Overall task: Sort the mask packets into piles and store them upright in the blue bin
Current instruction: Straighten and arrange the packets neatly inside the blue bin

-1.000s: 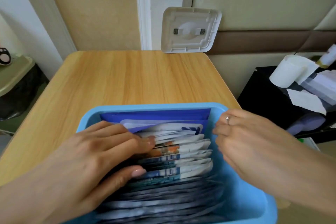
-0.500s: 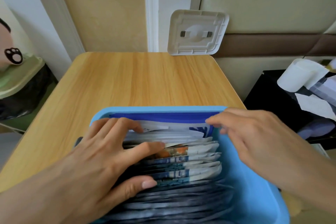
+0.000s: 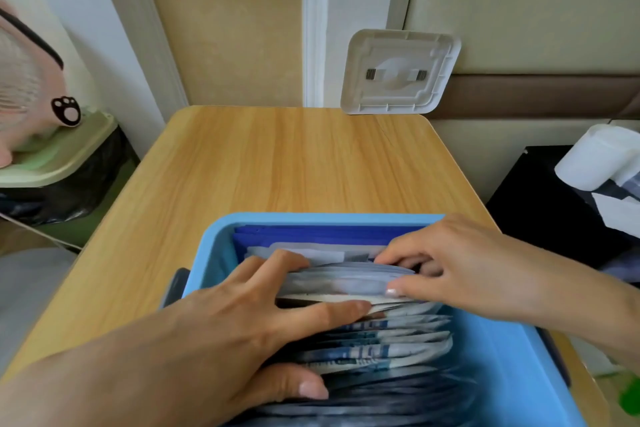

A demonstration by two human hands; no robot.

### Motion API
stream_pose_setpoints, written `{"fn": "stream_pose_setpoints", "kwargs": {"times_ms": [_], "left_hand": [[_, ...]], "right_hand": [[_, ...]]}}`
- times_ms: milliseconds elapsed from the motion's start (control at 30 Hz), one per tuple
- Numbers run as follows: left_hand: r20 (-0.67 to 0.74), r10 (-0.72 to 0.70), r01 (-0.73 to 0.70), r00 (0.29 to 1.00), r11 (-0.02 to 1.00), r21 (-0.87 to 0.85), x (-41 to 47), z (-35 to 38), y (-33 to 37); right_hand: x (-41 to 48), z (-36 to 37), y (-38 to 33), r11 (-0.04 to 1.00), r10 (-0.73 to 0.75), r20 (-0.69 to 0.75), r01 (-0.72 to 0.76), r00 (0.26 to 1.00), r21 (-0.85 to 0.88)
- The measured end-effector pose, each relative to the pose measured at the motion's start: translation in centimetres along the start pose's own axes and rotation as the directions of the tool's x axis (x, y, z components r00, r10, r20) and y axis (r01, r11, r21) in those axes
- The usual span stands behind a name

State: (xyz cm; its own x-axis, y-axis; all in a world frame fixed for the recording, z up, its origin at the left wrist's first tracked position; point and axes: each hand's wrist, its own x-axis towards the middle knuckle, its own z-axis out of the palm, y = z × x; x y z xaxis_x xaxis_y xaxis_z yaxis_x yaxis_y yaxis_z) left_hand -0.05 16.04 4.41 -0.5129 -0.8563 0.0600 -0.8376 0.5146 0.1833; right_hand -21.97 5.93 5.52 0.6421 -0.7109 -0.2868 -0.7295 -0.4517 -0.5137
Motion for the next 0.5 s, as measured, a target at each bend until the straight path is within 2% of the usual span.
{"fn": "stream_pose_setpoints", "kwargs": {"times_ms": [133,200,333,433,500], "left_hand": [[-0.019,-0.033,0.032,0.999,0.999,-0.021,-0.1,0.4,0.1],[-0.024,-0.059,0.057,0.998,0.996,-0.073,-0.5,0.7,-0.1],[-0.032,0.004,-0.005,0.999,0.999,-0.051,-0.8,0.6,-0.4],[-0.025,0.047,-0.048,0.999,0.998,-0.04,-0.9,0.8,-0.5],[-0.053,0.038,-0.038,0.998,0.999,-0.001,-0.7,0.6,-0.5]], "right_hand": [[0.2,0.3,0.4,0.998,-0.041,0.012,0.041,0.999,-0.051],[0.4,0.6,0.6,0.992,-0.074,-0.031,0.071,0.997,-0.107],[0.1,1.4,1.5,0.959,-0.212,-0.187,0.168,0.959,-0.226],[-0.2,1.9,2.1,0.939,-0.28,-0.243,0.212,0.929,-0.271],[-0.2,1.6,2.3,0.934,-0.277,-0.223,0.207,0.935,-0.293]]}}
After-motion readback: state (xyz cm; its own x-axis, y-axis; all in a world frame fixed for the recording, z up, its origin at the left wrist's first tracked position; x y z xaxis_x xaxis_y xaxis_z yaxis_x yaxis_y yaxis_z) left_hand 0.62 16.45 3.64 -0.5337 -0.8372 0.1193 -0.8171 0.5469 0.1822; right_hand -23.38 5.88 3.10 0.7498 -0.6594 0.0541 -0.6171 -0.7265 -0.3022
